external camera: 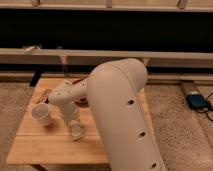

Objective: Wipe the white sponge on the table

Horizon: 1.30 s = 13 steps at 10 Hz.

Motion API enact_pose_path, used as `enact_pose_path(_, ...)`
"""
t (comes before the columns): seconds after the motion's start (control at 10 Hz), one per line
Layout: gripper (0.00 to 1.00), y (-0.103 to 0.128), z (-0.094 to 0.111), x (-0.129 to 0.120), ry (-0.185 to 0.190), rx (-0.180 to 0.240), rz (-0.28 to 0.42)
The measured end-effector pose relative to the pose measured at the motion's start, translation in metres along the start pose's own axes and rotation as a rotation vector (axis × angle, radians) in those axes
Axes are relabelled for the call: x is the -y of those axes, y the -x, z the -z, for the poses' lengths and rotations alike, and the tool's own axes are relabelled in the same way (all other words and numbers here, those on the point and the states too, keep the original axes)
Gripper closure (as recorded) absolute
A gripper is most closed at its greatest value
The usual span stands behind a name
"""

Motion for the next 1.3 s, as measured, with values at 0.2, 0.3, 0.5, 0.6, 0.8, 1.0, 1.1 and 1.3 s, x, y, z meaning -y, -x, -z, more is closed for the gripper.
enact_pose_path(0.2,1.0,0.0,0.0,0.0,0.001,0.001,0.001)
enact_pose_path(0.3,1.0,0.0,0.001,-0.001,0.001,0.002,0.001)
enact_pose_path(0.5,1.0,0.001,0.001,-0.001,0.001,0.002,0.002)
enact_pose_path(0.6,1.0,0.001,0.002,0.001,0.003,0.002,-0.002)
enact_pose_path(0.8,1.0,0.009,0.007,0.015,0.014,0.019,-0.037)
enact_pose_path(1.0,1.0,0.017,0.013,0.03,0.025,0.027,-0.082)
enact_pose_path(1.1,1.0,0.02,0.015,0.036,0.029,0.033,-0.099)
enact_pose_path(1.3,1.0,0.024,0.019,0.049,0.03,0.041,-0.135)
